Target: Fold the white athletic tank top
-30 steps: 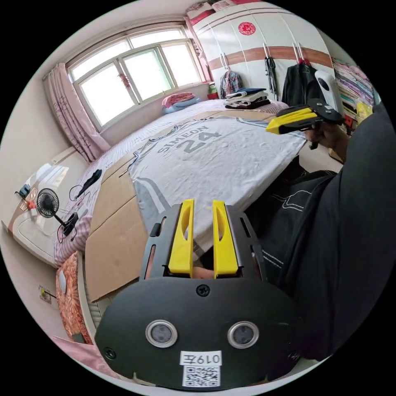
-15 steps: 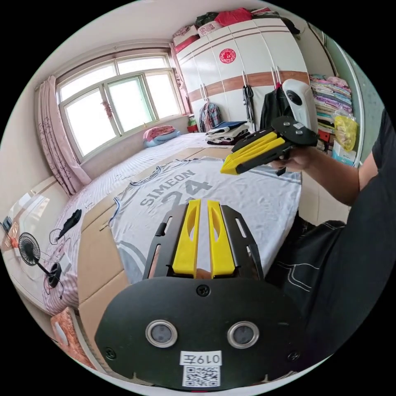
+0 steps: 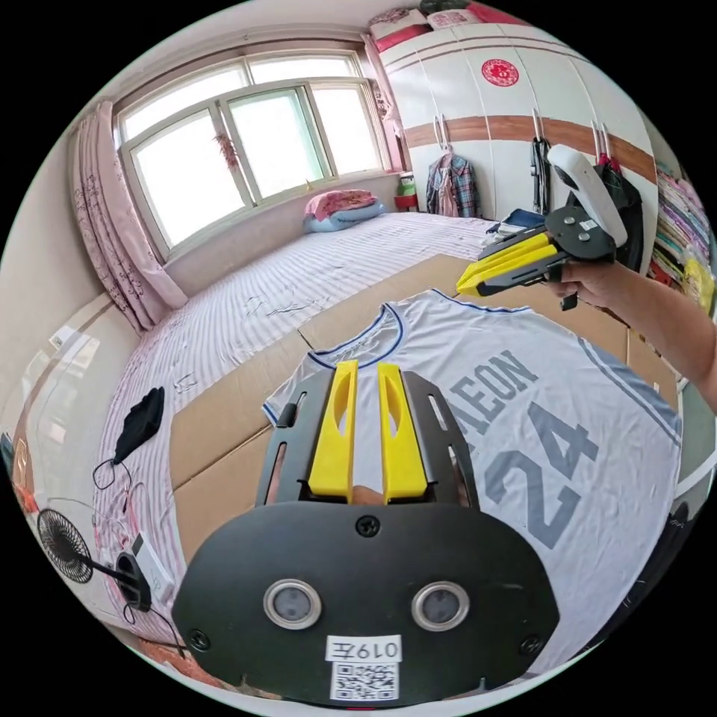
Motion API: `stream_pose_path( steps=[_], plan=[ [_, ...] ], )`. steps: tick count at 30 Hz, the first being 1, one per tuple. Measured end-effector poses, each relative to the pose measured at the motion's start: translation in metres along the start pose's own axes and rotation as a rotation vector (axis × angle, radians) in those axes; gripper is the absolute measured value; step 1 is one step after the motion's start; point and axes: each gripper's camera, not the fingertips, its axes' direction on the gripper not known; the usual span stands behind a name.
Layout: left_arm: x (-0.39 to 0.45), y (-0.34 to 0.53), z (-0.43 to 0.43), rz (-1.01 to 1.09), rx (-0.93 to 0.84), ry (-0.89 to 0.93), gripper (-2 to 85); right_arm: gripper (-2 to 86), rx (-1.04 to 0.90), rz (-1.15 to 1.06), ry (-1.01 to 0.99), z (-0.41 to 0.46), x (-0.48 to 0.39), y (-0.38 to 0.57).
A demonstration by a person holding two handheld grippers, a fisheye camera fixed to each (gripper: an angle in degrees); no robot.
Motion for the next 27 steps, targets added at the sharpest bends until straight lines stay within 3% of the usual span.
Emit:
stream_pose_path(
  steps=[5, 11, 19, 27],
  plan=[
    [-0.048, -0.083, 0.155, -0.006, -0.213, 0.039, 0.9, 4.5, -0.174, 0.01, -0.006, 0.126, 0.06, -0.075],
    [-0.079, -0.134, 0.276, -0.05, -0.335, 0.101, 1.1, 0.1, -0.257, 0.022, -0.022, 0.225, 0.095, -0.12],
    [-0.127, -0.161, 0.366, -0.18, -0.386, 0.159, 1.8, -0.9, -0.246, 0.065, -0.064, 0.292, 0.129, -0.155],
    [-0.147, -0.187, 0.422, -0.144, -0.414, 0.13, 1.9, -0.9, -0.291, 0.042, -0.014, 0.351, 0.146, -0.183]
  ],
)
